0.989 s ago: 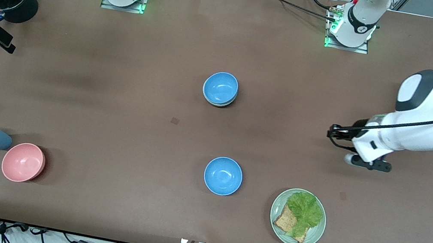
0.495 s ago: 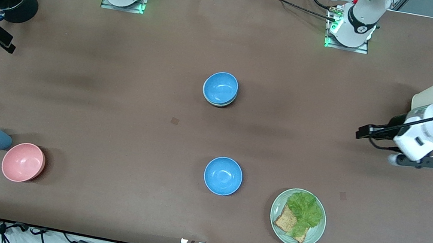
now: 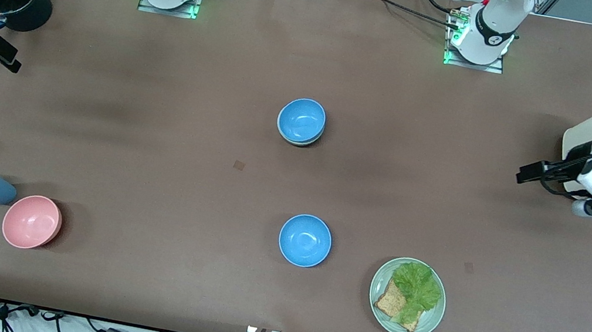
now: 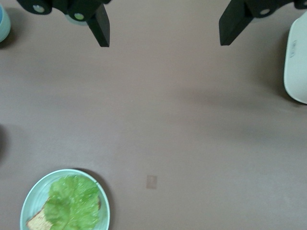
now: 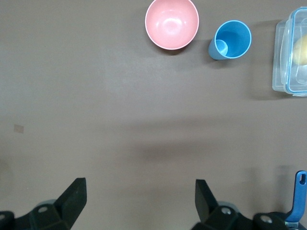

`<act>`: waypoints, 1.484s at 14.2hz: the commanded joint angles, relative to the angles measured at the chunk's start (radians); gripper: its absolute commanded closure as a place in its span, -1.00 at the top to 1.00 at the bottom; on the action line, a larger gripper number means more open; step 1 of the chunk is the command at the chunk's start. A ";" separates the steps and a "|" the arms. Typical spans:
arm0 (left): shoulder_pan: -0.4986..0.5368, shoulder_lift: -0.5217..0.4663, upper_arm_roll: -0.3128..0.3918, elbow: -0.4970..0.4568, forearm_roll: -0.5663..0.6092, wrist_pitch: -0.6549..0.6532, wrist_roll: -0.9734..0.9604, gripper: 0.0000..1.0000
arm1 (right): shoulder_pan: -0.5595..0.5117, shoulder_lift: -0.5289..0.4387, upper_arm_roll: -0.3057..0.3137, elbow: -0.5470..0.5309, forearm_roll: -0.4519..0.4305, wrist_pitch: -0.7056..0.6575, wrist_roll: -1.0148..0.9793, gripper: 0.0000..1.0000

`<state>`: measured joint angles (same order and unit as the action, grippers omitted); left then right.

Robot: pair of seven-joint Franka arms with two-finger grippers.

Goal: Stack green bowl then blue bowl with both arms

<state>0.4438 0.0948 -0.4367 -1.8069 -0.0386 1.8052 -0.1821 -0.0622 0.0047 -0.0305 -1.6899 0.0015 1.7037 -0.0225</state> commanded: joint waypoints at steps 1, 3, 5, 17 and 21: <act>-0.020 -0.056 0.044 0.007 -0.020 -0.036 0.052 1.00 | -0.004 -0.031 0.006 -0.025 -0.011 0.001 -0.016 1.00; -0.024 -0.072 0.049 0.006 -0.015 -0.036 0.052 1.00 | -0.002 -0.031 0.006 -0.022 -0.011 0.002 -0.016 1.00; -0.043 -0.075 0.049 0.006 0.014 -0.035 0.047 1.00 | -0.004 -0.031 0.004 -0.024 -0.011 0.001 -0.016 1.00; -0.054 -0.076 0.039 0.015 0.062 -0.075 0.056 1.00 | -0.004 -0.037 0.004 -0.022 -0.011 0.001 -0.016 1.00; -0.054 -0.055 0.038 0.050 0.063 -0.098 0.059 1.00 | -0.004 -0.037 0.004 -0.024 -0.011 -0.001 -0.016 1.00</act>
<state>0.3988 0.0314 -0.4053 -1.7918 0.0044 1.7449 -0.1414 -0.0622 -0.0064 -0.0305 -1.6898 0.0015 1.7039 -0.0228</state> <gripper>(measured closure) 0.000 0.000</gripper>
